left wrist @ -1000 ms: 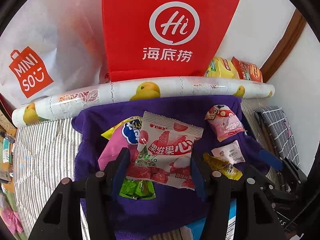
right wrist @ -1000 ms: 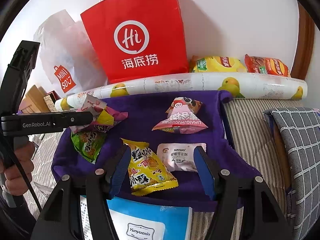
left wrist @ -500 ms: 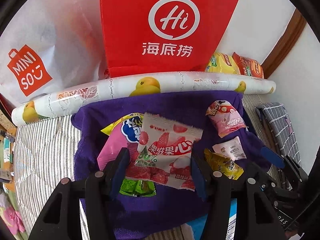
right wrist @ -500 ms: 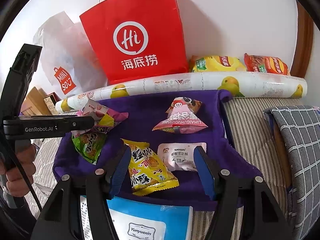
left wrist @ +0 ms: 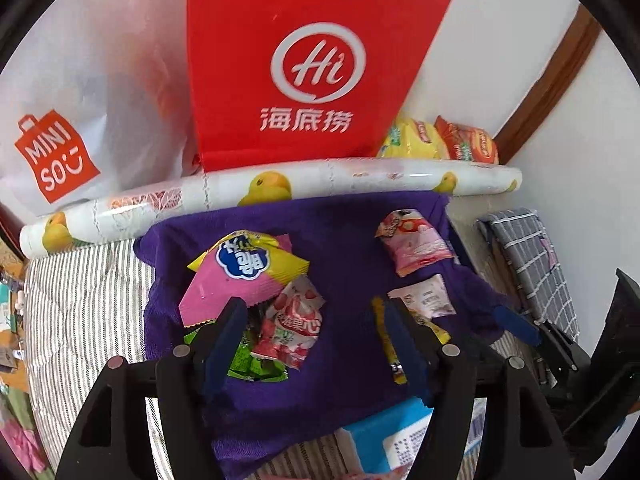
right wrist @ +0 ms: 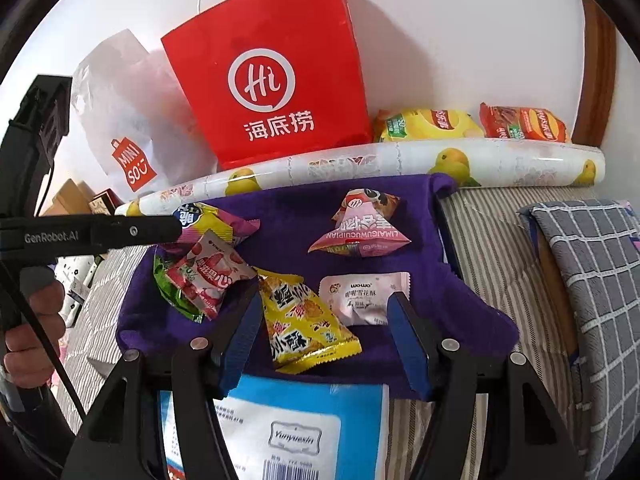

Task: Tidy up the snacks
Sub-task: 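Open the left gripper to drop the pink strawberry packet onto the towel, then withdraw both grippers from the towel toward the loose snacks on the bed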

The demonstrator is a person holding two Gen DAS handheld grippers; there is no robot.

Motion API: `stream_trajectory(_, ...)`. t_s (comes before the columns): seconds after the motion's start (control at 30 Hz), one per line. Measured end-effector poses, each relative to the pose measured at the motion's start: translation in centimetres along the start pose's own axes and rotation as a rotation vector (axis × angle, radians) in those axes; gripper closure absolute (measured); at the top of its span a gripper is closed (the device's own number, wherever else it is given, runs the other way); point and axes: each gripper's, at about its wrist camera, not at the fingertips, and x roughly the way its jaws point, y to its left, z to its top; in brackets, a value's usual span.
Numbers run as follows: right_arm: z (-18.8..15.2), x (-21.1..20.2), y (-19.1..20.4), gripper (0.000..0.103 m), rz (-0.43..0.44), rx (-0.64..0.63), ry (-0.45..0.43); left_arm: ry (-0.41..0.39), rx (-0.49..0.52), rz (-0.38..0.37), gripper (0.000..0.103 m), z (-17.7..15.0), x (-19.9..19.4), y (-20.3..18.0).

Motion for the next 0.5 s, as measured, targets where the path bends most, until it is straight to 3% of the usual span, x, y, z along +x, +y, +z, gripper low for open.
stream_trajectory(0.5, -2.0, -6.4, 2.7, 0.039, -0.050, -0.045, -0.034, -0.094, 0.011, -0.041, 0.034, -1.2, -5.9, -1.8)
